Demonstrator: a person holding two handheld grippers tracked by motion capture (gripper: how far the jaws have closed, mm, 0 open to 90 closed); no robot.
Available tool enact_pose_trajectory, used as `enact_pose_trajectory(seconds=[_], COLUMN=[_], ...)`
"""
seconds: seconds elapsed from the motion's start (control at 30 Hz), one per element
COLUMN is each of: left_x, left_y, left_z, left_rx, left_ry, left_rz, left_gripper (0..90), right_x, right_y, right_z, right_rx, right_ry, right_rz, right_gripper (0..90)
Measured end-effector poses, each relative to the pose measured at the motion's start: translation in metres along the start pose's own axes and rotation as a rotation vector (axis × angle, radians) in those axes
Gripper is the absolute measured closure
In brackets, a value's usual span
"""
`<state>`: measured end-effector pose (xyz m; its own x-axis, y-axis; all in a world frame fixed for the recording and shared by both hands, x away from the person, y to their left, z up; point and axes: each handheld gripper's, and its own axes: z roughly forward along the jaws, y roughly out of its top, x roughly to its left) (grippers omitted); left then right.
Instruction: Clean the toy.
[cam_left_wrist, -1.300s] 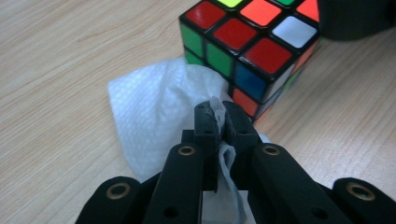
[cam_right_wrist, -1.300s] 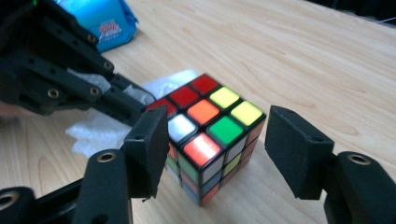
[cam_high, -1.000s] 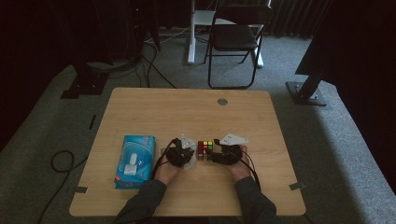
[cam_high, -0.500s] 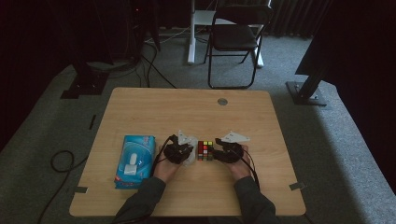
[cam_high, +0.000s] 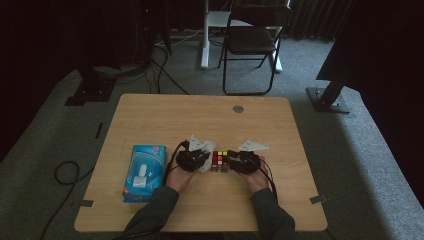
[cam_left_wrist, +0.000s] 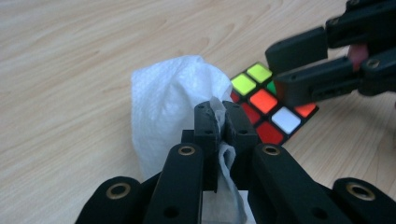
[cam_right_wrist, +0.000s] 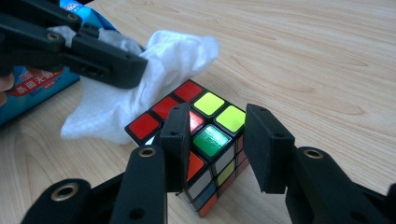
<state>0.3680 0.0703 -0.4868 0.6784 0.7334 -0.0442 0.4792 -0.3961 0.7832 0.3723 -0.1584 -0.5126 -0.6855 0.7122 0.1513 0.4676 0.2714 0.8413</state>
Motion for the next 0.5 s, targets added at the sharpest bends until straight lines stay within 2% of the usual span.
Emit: enact_pose_trajectory(seconds=[0.17, 0.3, 0.5], left_x=[-0.002, -0.001, -0.001], left_y=[0.002, -0.002, -0.002], left_z=[0.007, 0.016, 0.019], left_rx=[0.009, 0.036, 0.043], left_ry=[-0.007, -0.004, 0.000], left_rz=[-0.005, -0.013, -0.014], left_gripper=[86.0, 86.0, 86.0], right_x=[0.000, 0.000, 0.000], right_y=[0.000, 0.000, 0.000], right_z=[0.000, 0.000, 0.000], right_rx=[0.000, -0.002, -0.001], right_ry=[0.004, 0.004, -0.001], right_rz=[0.002, 0.004, 0.008], right_gripper=[63.0, 63.1, 63.8])
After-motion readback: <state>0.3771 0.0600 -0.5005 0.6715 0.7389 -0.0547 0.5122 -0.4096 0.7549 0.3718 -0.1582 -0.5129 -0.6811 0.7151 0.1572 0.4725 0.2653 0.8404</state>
